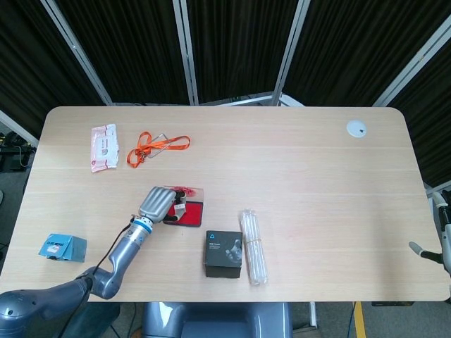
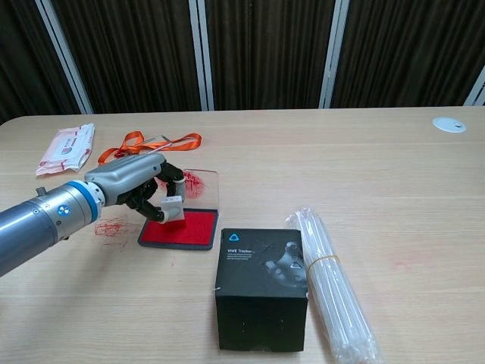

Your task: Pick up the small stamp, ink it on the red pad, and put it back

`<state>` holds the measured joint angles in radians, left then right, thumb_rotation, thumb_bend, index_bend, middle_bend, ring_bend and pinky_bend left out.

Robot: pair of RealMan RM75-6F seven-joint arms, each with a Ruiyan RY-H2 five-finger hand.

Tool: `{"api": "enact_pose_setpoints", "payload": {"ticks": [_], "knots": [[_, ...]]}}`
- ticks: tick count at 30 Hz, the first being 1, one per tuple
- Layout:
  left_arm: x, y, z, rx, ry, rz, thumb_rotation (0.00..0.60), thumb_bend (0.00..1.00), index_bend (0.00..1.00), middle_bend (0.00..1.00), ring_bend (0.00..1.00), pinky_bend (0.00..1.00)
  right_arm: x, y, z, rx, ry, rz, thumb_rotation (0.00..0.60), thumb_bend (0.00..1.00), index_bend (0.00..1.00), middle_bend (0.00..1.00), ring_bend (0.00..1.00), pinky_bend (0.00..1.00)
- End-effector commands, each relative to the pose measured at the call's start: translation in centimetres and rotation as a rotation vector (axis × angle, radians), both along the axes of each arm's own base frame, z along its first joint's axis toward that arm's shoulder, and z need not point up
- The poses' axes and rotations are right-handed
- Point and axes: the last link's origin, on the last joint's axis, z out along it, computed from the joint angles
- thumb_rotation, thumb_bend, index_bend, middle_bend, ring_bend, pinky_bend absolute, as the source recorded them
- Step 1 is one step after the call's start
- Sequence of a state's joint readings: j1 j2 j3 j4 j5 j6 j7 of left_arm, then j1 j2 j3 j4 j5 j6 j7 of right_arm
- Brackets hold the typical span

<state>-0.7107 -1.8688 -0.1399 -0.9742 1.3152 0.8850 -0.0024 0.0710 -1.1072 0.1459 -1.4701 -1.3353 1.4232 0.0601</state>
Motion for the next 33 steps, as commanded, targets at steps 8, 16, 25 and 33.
{"api": "enact_pose_setpoints", "payload": {"ticks": [8, 16, 25, 33], "knots": [[0.0, -0.1, 0.1, 0.010, -0.010, -0.003, 0.600, 0.38, 0.53, 0.55, 0.82, 0.93, 0.0, 0.0, 0.1, -0.002, -0.003, 0.002, 0.600, 0.00, 0.00, 0.00, 0.00, 0.00], [0.5, 0.3, 1.6, 0.050, -0.055, -0.015, 0.600, 0.38, 0.53, 0.55, 0.82, 0.93, 0.1, 0.1, 0.1, -0.002, -0.003, 0.007, 0.600, 0.00, 0.00, 0.00, 0.00, 0.00], [1.2, 0.4, 4.4, 0.082, -0.112, -0.029, 0.600, 0.38, 0.53, 0.55, 0.82, 0.93, 0.3, 0.2, 0.0, 0.000, -0.002, 0.012, 0.600, 0.00, 0.00, 0.00, 0.00, 0.00], [-0.9, 0.1, 6.8, 0.097, -0.081, -0.022, 0.600, 0.38, 0.52, 0.55, 0.82, 0.93, 0.5, 0.3, -0.1, 0.004, -0.002, 0.019, 0.600, 0.00, 0.00, 0.00, 0.00, 0.00]]}}
